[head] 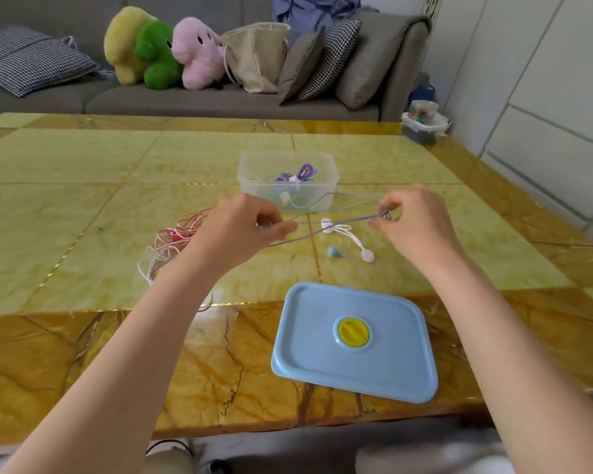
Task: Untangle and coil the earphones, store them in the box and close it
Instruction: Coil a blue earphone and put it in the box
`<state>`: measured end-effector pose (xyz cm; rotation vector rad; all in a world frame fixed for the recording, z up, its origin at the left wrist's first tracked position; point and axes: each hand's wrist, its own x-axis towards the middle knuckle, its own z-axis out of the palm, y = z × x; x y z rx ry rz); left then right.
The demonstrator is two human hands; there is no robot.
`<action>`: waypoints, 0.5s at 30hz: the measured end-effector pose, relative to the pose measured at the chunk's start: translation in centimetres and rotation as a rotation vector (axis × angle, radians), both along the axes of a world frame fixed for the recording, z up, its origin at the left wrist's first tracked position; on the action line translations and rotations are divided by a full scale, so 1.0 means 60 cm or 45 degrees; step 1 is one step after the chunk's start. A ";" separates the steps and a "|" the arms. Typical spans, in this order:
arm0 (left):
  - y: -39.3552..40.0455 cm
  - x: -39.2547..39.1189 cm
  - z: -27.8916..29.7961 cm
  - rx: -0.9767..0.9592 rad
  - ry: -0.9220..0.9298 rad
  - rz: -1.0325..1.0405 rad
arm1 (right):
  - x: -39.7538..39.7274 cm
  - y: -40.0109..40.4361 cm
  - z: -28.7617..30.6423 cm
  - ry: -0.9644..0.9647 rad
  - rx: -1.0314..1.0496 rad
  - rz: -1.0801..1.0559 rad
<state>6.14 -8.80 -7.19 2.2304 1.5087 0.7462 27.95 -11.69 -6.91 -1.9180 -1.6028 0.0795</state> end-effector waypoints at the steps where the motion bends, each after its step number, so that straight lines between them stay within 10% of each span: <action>1: 0.004 -0.003 -0.001 0.011 -0.044 0.003 | -0.004 0.001 -0.001 0.022 -0.041 0.072; 11: -0.012 0.037 0.008 0.086 -0.168 -0.117 | -0.067 -0.004 0.008 0.532 -0.141 0.647; 15: -0.009 0.047 0.002 0.097 -0.134 -0.101 | -0.076 0.000 0.004 0.586 -0.083 0.480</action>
